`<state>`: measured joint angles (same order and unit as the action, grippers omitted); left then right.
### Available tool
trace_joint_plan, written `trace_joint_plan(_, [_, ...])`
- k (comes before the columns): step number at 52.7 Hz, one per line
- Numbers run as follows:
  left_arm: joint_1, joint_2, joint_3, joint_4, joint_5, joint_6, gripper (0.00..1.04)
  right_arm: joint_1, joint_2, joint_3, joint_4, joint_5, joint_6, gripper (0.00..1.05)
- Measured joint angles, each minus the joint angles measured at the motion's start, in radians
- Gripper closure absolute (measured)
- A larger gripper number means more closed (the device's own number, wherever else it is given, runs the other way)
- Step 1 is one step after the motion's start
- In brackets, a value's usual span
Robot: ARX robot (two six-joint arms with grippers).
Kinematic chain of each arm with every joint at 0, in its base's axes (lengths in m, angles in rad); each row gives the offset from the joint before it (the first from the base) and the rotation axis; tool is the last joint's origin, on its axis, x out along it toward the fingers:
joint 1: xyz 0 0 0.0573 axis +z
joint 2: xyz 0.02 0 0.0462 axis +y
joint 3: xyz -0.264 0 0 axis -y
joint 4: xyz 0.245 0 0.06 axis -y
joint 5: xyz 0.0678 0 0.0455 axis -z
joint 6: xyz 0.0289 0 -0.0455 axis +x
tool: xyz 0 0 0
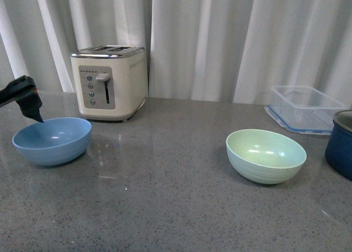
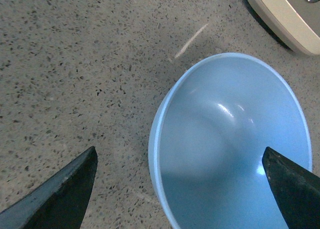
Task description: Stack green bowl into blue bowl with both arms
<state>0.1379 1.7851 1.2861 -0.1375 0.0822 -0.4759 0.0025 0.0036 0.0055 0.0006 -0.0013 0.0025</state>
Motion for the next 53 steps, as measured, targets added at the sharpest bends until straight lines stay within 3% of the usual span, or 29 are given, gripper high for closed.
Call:
trace_joint_plan(9, [-0.031, 0.073, 0.067, -0.029, -0.026, 0.002, 0.07, 0.0, 0.0, 0.0, 0.0, 0.0, 0.0, 0.1])
trace_joint_plan(19, [-0.048, 0.122, 0.104, -0.063, -0.037, 0.004, 0.48, 0.0, 0.0, 0.0, 0.0, 0.0, 0.0, 0.1])
trace_joint_plan(30, [-0.047, 0.124, 0.109, -0.065, -0.034, 0.003, 0.77, 0.0, 0.0, 0.0, 0.0, 0.0, 0.0, 0.1])
trace_joint_plan(37, [-0.047, 0.121, 0.109, -0.07, -0.016, -0.007, 1.02, 0.0, 0.0, 0.0, 0.0, 0.0, 0.0, 0.1])
trace_joint_plan(43, [-0.064, 0.082, 0.105, -0.079, 0.005, -0.008, 1.01, 0.0, 0.0, 0.0, 0.0, 0.0, 0.0, 0.1])
trace_joint_plan(53, [-0.171, 0.012, 0.111, -0.08, 0.018, -0.027, 1.01, 0.0, 0.0, 0.0, 0.0, 0.0, 0.0, 0.1])
